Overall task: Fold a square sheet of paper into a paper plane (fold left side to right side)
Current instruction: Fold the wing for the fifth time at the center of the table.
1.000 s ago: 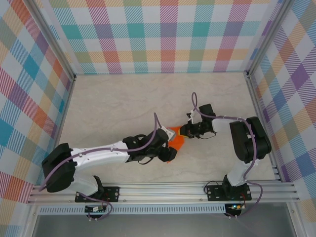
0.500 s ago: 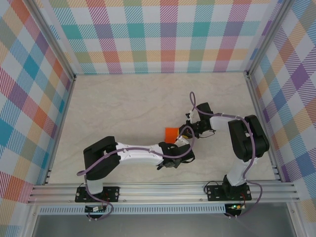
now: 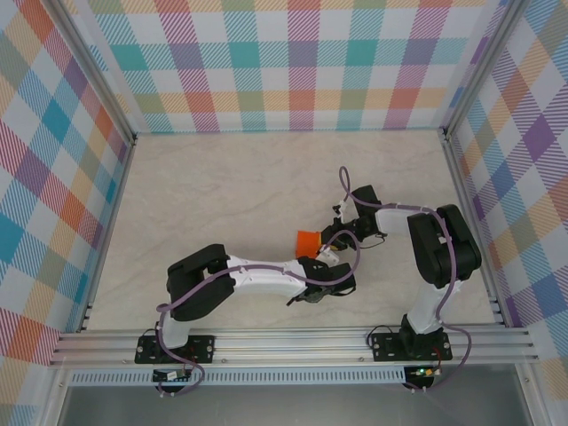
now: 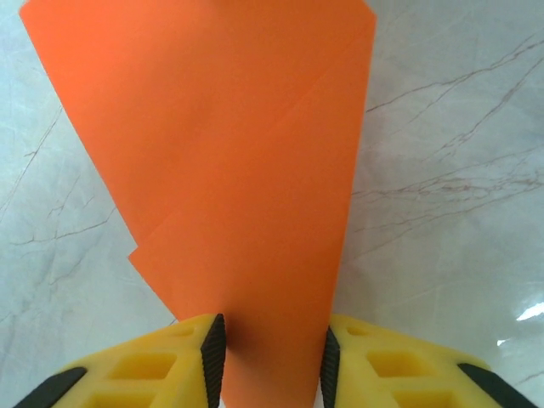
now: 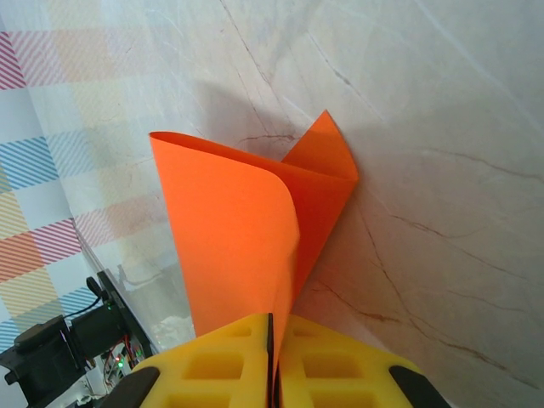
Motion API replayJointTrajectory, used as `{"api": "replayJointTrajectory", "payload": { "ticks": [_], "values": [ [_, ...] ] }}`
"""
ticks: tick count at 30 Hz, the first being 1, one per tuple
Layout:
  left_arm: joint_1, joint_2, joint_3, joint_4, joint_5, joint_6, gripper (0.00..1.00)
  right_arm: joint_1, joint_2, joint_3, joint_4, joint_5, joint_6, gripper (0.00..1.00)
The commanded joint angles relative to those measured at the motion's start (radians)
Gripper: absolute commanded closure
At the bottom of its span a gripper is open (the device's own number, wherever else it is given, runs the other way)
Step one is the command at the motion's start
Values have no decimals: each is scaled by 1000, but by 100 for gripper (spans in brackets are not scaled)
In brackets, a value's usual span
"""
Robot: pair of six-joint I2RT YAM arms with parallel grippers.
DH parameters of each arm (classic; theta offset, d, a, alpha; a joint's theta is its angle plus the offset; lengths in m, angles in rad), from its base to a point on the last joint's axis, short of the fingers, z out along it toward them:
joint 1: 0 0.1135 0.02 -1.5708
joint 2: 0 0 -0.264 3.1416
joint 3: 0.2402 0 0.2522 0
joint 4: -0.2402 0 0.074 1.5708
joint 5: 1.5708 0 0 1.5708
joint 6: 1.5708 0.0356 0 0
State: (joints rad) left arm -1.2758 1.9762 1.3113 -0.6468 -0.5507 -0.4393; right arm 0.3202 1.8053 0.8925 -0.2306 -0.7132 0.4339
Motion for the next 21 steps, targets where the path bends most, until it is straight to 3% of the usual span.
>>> {"api": "replayJointTrajectory", "payload": {
  "ticks": [1,13,21],
  "values": [
    [-18,27,36,-43,-27,-12,66,8,13,29,-27,6,2,90],
    [-19,52,54,-50,-8,-9,78,8,18,36,-23,-1,8,86],
    [9,31,26,-25,26,-27,88,-17,-127,22,-55,96,34,60]
  ]
}}
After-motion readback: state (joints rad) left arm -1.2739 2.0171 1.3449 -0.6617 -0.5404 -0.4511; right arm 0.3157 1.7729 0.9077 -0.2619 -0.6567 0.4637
